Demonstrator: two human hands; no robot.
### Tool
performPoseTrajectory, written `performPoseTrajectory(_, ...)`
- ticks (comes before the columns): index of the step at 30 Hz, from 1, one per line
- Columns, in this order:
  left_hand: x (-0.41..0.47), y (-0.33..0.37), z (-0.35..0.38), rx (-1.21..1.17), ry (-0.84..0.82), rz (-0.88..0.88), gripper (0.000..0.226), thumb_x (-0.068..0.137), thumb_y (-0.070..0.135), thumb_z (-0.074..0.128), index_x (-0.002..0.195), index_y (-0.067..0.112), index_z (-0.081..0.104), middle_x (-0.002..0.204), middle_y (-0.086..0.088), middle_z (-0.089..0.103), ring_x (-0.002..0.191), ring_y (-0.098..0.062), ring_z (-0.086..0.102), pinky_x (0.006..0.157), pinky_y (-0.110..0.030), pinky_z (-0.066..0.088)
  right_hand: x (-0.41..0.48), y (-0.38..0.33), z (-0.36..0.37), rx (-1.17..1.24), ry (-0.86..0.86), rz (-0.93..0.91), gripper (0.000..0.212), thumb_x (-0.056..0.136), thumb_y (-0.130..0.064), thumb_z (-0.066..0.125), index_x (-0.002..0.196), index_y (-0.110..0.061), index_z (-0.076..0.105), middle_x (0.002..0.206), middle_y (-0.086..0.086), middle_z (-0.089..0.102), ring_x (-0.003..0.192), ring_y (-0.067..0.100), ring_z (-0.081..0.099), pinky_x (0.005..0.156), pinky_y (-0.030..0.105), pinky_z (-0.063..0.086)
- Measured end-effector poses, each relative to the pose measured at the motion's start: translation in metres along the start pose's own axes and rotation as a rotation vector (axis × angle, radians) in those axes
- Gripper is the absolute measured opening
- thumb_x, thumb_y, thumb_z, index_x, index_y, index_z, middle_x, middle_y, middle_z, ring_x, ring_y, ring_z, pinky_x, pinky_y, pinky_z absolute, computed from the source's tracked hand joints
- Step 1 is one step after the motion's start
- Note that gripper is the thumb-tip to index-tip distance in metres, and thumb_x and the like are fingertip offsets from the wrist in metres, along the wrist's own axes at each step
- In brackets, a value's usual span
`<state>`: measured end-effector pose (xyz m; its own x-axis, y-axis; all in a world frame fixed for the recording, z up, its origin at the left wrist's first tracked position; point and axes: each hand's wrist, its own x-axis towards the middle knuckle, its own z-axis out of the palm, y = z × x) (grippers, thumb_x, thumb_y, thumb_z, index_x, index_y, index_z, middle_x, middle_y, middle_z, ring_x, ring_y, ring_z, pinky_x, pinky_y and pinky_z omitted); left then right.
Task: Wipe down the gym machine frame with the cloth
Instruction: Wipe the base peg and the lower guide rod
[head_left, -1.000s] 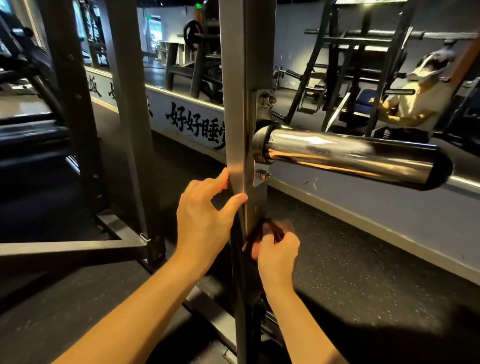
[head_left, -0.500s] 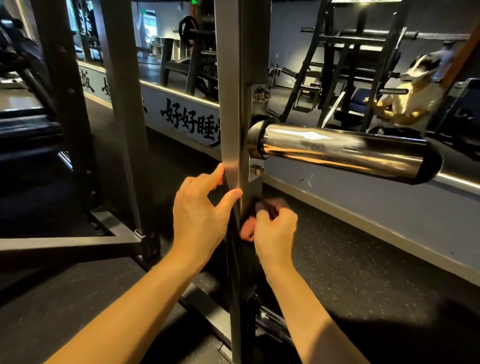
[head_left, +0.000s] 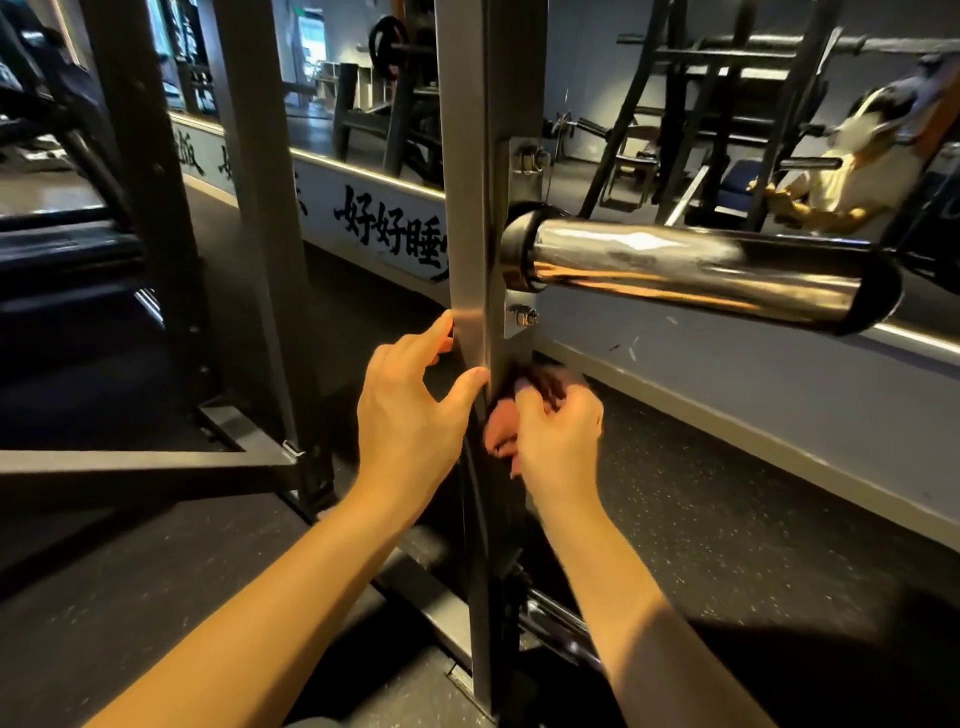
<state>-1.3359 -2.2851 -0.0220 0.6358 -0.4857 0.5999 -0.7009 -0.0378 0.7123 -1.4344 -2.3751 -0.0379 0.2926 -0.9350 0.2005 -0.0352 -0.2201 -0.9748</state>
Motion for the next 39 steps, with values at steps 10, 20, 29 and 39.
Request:
performPoseTrajectory(10,-0.053,-0.037,0.024,-0.012,-0.102,-0.126,0.068,0.089,0.035,0.075,0.151,0.032,0.047,0.118,0.016,0.062,0.115,-0.004,0.057,0.101,-0.024,0.045,-0.044,0.115,-0.015,-0.090,-0.045,0.253,0.012,0.100,-0.014,0.058,0.097,-0.024,0.064,0.085,0.006,0.072,0.082,0.024,0.073,0.084,0.050,0.061)
performPoseTrajectory(20,-0.072,-0.047,0.042,0.129,-0.056,-0.097,0.072,0.087,0.033,0.080,0.151,0.026,0.047,0.105,0.019,0.057,0.100,-0.001,0.052,0.088,-0.010,0.035,-0.038,0.109,-0.012,-0.020,-0.012,0.101,0.006,0.101,-0.014,0.060,0.096,-0.017,0.062,0.084,0.001,0.070,0.075,0.009,0.070,0.067,0.026,0.057)
performPoseTrajectory(29,-0.069,-0.050,0.038,0.128,-0.084,-0.098,0.073,0.085,0.036,0.079,0.150,0.028,0.048,0.107,0.011,0.063,0.102,-0.007,0.057,0.088,-0.005,0.034,-0.043,0.116,-0.012,0.020,-0.075,0.065,0.017,0.102,-0.014,0.059,0.086,-0.015,0.065,0.070,0.003,0.070,0.063,0.018,0.071,0.054,0.028,0.055)
performPoseTrajectory(39,-0.070,-0.049,0.038,0.122,-0.090,-0.127,0.074,0.085,0.037,0.078,0.151,0.028,0.047,0.108,0.012,0.061,0.104,-0.004,0.055,0.089,-0.004,0.034,-0.056,0.139,-0.016,-0.094,-0.061,0.117,0.018,0.100,-0.013,0.062,0.090,-0.026,0.069,0.079,-0.005,0.071,0.075,0.010,0.071,0.070,0.027,0.061)
